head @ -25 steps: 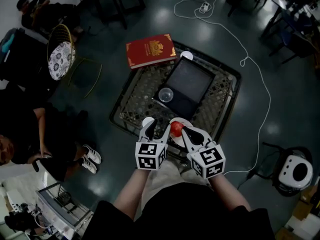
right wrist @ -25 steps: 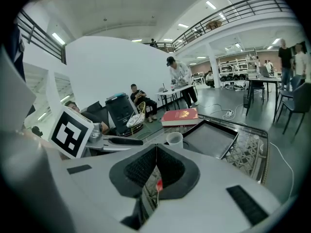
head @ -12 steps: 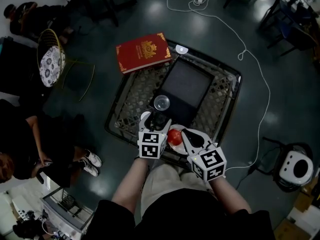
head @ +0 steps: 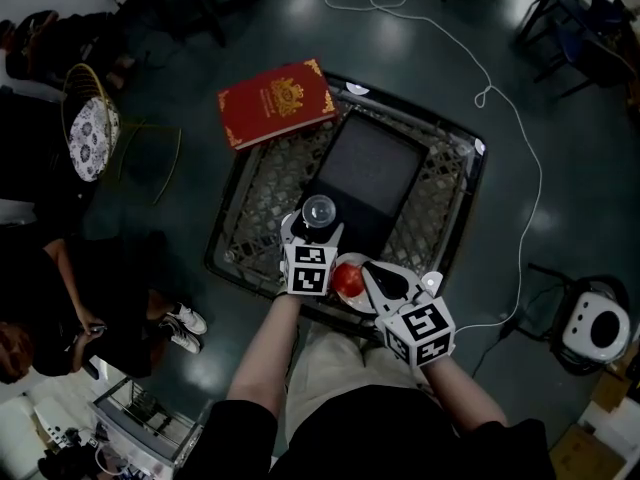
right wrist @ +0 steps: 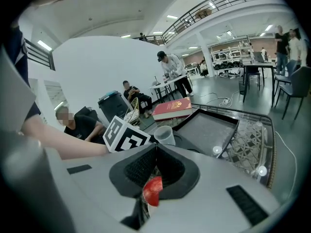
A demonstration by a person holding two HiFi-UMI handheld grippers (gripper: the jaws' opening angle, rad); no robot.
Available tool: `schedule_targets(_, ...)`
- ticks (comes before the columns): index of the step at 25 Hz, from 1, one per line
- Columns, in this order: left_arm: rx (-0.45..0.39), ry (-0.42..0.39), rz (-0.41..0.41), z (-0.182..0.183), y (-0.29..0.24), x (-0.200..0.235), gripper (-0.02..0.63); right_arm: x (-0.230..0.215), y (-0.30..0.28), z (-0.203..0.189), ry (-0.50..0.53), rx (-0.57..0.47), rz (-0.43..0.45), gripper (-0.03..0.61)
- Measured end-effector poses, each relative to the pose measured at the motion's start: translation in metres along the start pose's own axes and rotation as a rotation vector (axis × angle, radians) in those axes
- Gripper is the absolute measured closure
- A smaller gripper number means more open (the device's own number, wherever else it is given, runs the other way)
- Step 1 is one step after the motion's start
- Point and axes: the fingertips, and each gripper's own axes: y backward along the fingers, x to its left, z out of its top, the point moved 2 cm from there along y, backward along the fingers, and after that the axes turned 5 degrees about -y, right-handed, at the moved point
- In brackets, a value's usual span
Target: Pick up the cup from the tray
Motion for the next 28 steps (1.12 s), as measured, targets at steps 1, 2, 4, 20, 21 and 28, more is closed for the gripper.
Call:
schedule_targets(1,0.002,-0.011,0.003,0.000,-0.003,0.000,0.264,-0.001,0.000,-0.001,-0.002,0.000,0.000,0.568)
schedule_targets(2,0.003,-0.021,0.008,0.001,-0.005,0.001,0.264,-0.001,0.000,-0.001,-0.004,-0.001,0.001,0.568)
schedule_targets(4,0.006,-0.031,0.019,0.003,-0.009,0.003,0.264,-0.003,-0.001,-0.003,-0.008,0.001,0.001,0.568)
schedule_targets(20,-0.018,-0.030,0.059,0.011,-0.004,0.000,0.322,-0.007,0.003,-0.004,-0.009,-0.005,0.009,0.568)
schedule_targets(21,-0.020,-0.032,0.062,0.012,-0.003,0.000,0.322,-0.006,0.004,-0.003,-0.006,-0.009,0.010,0.568)
schedule_targets(28,-0.045,-0.009,0.076,0.016,0.016,-0.005,0.322,0.000,0.013,-0.005,0.016,-0.025,0.017,0.568)
